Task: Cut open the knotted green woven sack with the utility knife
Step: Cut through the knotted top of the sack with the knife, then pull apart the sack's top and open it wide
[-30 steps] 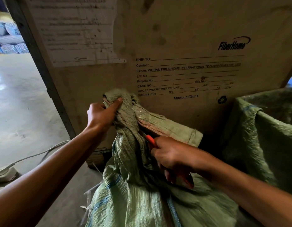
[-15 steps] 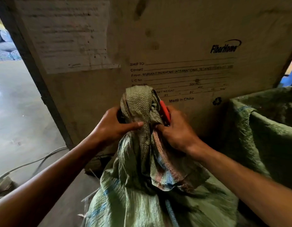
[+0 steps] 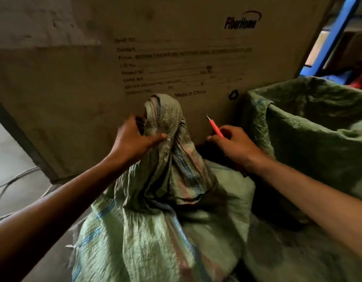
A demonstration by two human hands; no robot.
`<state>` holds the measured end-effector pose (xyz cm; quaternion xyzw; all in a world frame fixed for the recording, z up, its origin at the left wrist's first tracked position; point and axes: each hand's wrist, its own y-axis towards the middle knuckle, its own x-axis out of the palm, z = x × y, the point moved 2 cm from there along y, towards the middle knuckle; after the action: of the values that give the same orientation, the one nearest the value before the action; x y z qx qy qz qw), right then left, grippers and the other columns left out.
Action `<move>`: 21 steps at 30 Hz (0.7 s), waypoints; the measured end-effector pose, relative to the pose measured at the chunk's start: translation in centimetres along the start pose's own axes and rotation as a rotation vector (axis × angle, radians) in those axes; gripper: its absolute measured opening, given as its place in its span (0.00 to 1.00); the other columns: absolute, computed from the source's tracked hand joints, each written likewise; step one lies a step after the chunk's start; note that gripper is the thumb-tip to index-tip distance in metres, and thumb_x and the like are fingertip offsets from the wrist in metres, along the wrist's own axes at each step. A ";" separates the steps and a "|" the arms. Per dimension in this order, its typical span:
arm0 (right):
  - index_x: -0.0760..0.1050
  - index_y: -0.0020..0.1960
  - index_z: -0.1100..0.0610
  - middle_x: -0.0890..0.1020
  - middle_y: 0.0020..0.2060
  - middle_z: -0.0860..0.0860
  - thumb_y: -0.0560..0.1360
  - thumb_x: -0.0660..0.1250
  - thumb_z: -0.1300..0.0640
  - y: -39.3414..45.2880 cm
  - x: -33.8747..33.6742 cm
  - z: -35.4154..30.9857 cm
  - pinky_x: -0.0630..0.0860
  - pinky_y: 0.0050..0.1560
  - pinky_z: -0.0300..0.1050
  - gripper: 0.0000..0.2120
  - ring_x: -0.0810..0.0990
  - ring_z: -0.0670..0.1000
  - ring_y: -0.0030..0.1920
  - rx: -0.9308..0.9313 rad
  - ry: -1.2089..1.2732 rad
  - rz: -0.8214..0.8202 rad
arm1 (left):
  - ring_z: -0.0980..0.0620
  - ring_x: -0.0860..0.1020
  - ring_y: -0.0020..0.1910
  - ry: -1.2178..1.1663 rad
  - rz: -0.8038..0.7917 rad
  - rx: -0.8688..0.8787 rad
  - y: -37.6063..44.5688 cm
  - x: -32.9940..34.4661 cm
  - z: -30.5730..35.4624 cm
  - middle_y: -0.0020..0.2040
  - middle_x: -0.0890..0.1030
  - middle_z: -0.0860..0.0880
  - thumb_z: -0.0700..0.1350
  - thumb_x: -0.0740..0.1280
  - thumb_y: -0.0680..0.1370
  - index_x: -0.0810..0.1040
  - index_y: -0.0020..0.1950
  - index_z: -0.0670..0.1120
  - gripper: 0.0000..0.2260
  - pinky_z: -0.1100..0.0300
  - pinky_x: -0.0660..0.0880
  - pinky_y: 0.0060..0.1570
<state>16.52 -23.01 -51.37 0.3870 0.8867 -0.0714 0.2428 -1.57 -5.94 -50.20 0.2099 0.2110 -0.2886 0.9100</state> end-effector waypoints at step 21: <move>0.76 0.55 0.58 0.80 0.56 0.59 0.75 0.62 0.53 -10.3 -1.4 23.6 0.74 0.50 0.47 0.13 0.79 0.58 0.56 0.434 -0.929 -0.322 | 0.62 0.83 0.44 -0.210 -0.263 0.203 -2.6 7.2 -0.3 0.44 0.85 0.62 0.49 0.72 0.71 0.80 0.48 0.61 0.09 0.72 0.77 0.42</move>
<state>18.80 -38.46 -71.92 0.2151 0.6987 -0.4530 0.5101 2.11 -10.87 -54.72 0.2398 0.1105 -0.4452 0.8556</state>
